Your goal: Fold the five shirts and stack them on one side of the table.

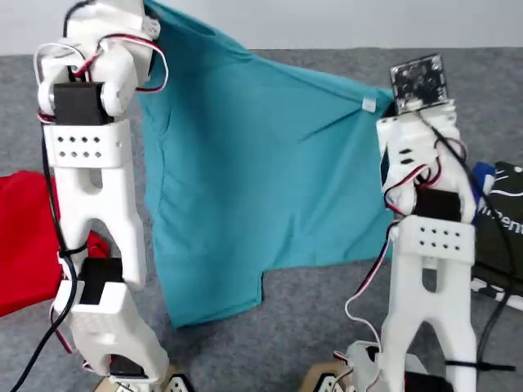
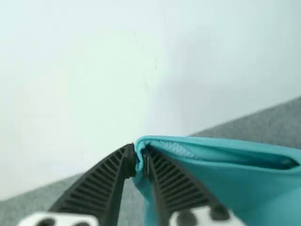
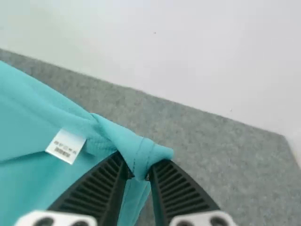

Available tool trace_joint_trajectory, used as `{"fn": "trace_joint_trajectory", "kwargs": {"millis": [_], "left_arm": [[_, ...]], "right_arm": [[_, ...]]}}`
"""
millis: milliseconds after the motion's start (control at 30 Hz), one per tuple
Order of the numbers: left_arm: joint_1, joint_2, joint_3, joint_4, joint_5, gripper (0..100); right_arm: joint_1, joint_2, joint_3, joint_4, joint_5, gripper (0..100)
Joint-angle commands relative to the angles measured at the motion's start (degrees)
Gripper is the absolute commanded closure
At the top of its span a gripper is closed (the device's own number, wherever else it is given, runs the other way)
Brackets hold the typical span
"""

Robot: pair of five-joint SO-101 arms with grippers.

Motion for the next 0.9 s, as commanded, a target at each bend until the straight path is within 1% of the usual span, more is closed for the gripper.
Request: {"fn": "trace_joint_trajectory", "kwargs": {"millis": [0, 167, 233, 333, 467, 600, 733, 867], "left_arm": [[0.97, -0.53, -2.68, -1.49, -0.62, 99], [3.08, -0.44, -2.59, 1.85, -0.70, 99], [3.52, -0.44, -2.59, 4.48, -0.70, 99], [4.31, -0.44, -1.01, 10.90, -1.67, 99], [5.71, -0.53, 1.89, 22.51, -7.38, 99], [6.77, -0.53, 2.86, 30.95, -9.58, 99], [6.77, -2.46, 8.57, 31.12, -11.34, 99], [7.12, -7.03, 21.58, 31.12, -14.59, 99]], "right_arm": [[2.07, 1.45, -5.27, -1.36, 0.62, 98.8], [2.33, 3.65, -5.54, -0.40, 0.70, 98.8], [2.15, 4.26, -5.54, 1.45, 2.37, 98.8], [1.98, 5.67, -5.54, 4.53, 5.27, 98.8], [2.15, 8.04, -5.54, 8.75, 7.82, 98.8], [2.07, 9.54, -5.54, 14.20, 10.99, 98.8], [2.24, 9.27, -5.63, 19.56, 13.19, 98.8], [2.33, 9.27, -5.63, 26.42, 16.09, 98.8]]}}
